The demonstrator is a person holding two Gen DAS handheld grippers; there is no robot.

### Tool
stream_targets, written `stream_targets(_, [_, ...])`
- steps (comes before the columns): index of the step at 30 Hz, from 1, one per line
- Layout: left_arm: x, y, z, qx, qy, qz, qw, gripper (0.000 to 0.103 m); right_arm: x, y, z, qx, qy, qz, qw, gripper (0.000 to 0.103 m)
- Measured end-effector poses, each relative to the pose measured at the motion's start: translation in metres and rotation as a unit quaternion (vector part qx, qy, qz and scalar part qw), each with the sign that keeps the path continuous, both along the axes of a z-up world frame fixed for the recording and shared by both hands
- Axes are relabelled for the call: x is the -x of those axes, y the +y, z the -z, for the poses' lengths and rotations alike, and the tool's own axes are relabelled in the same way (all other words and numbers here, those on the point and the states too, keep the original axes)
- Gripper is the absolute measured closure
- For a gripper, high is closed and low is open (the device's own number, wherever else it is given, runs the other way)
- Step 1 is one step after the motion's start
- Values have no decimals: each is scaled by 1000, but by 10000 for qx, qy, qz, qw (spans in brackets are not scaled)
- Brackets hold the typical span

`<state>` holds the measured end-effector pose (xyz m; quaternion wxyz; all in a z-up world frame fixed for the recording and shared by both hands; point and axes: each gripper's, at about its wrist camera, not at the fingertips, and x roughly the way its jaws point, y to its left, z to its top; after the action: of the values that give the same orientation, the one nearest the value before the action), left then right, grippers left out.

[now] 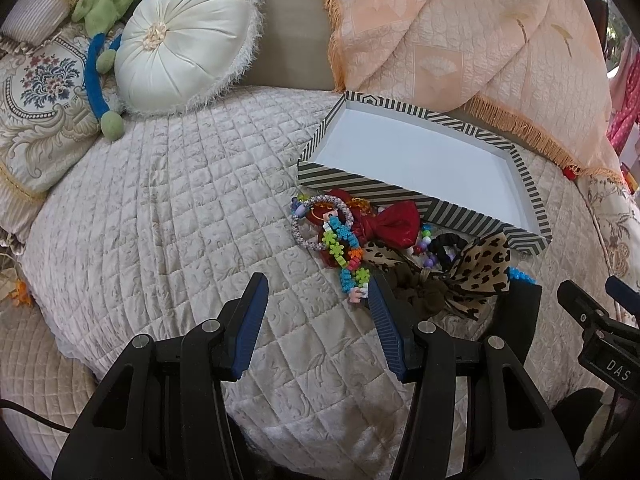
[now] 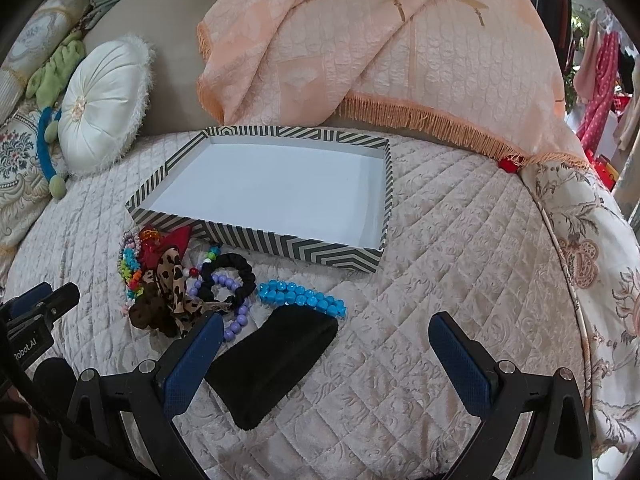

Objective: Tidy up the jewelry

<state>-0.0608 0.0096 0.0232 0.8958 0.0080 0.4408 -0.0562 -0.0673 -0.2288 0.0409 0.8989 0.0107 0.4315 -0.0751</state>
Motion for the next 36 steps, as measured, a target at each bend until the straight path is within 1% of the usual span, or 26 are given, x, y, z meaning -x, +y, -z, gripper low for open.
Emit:
stream_targets(7, [1,1,3,-23,20,-14,10000,51,0,0,0,29,-64,-22,10000,1])
stream_targets(9, [1,4,3,-12,46,-18,10000,51,1,2,3,228,12,-60,9997,1])
stream_targets(11, [-1,9,2,18,73,-56,10000,51,2,0,1,166,7,-67,9998,1])
stream_targets(13, [-4,16,-1,97,79,-111,9999,51,2,-3,-2,264,-68,-103,9996,1])
stream_targets(14, [-5,22,-3,150,75,-154,9997,51,4,-4,-3,215,-88,-114,9997,1])
stream_targets(16, [-10,30,-7,179,60,-223,9996,51,5,-4,-5,354,-159,-187,9991,1])
stream_targets(17, [-12,35,-10,201,48,-251,9995,51,5,-4,-6,281,-161,-224,9992,1])
stream_targets(19, [-18,43,-14,234,69,-260,9994,51,4,-5,-8,301,93,-316,9990,1])
stream_targets(20, [-20,46,-15,254,99,-260,9993,51,4,-4,-8,234,76,-369,9990,1])
stream_targets(22, [-26,54,-17,314,185,-253,9990,51,2,-4,-7,214,297,-446,9983,1])
stream_targets(29, [-38,67,-13,568,430,-326,9969,50,-3,2,-3,37,351,-678,9971,1])
stream_targets(35, [-39,59,-11,332,377,-280,9983,50,-6,3,2,50,524,-651,9965,1])
stream_targets(36, [-38,59,-10,308,360,-285,9985,50,-4,3,1,3,631,-630,9960,1])
